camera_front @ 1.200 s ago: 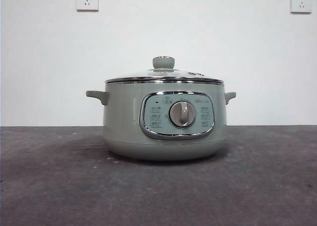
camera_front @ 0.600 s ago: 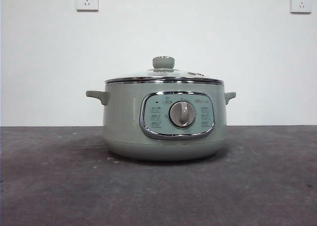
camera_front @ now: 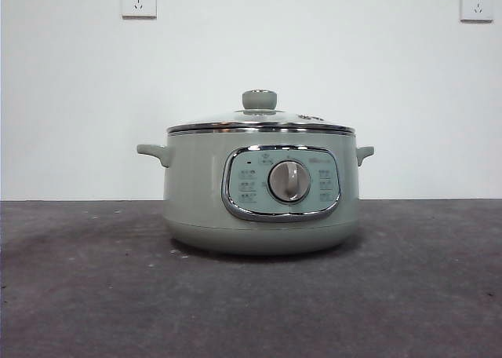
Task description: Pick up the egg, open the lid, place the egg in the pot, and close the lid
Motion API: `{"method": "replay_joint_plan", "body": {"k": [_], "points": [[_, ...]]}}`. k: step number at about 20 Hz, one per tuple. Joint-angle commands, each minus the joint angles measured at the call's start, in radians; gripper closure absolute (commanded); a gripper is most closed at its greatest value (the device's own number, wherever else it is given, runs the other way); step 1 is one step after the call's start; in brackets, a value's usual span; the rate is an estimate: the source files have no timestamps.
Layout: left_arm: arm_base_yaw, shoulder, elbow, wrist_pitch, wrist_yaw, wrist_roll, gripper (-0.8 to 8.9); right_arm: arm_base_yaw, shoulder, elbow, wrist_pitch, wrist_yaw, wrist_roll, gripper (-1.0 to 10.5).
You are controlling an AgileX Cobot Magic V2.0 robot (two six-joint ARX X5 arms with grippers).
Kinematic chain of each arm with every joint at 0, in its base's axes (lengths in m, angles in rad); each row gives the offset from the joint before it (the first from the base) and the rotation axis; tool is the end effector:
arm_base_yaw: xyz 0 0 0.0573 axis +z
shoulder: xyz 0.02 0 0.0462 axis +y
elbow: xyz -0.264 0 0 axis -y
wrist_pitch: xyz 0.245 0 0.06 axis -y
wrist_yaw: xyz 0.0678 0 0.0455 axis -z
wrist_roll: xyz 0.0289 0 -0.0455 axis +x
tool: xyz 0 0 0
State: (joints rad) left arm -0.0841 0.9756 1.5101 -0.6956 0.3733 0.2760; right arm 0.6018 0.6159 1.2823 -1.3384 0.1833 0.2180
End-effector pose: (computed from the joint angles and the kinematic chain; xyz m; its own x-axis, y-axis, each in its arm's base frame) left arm 0.1443 -0.0227 0.4833 0.8852 -0.4406 -0.1494 0.4639 0.8600 0.2127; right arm 0.0321 0.0156 0.3947 0.7375 0.2854 -0.6121 -0.3177 0.9464 0.0585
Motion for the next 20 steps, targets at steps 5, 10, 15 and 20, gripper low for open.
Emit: {"method": "replay_joint_plan", "body": {"k": [5, 10, 15, 20], "points": [[0.167, -0.333, -0.569, 0.346, -0.007, 0.015, 8.17, 0.002, 0.003, -0.009, 0.003, 0.005, 0.010, 9.5], [0.178, -0.576, -1.024, 0.545, -0.055, -0.059, 8.17, 0.002, 0.003, -0.009, 0.003, 0.005, 0.010, 9.5], [0.178, -0.760, -1.331, 0.661, -0.145, -0.170, 8.17, 0.002, 0.003, -0.009, 0.003, 0.005, 0.010, 9.5], [0.179, -0.909, -1.489, 0.665, -0.259, -0.249, 8.17, 0.002, 0.003, -0.009, 0.003, 0.005, 0.010, 9.5]]}}
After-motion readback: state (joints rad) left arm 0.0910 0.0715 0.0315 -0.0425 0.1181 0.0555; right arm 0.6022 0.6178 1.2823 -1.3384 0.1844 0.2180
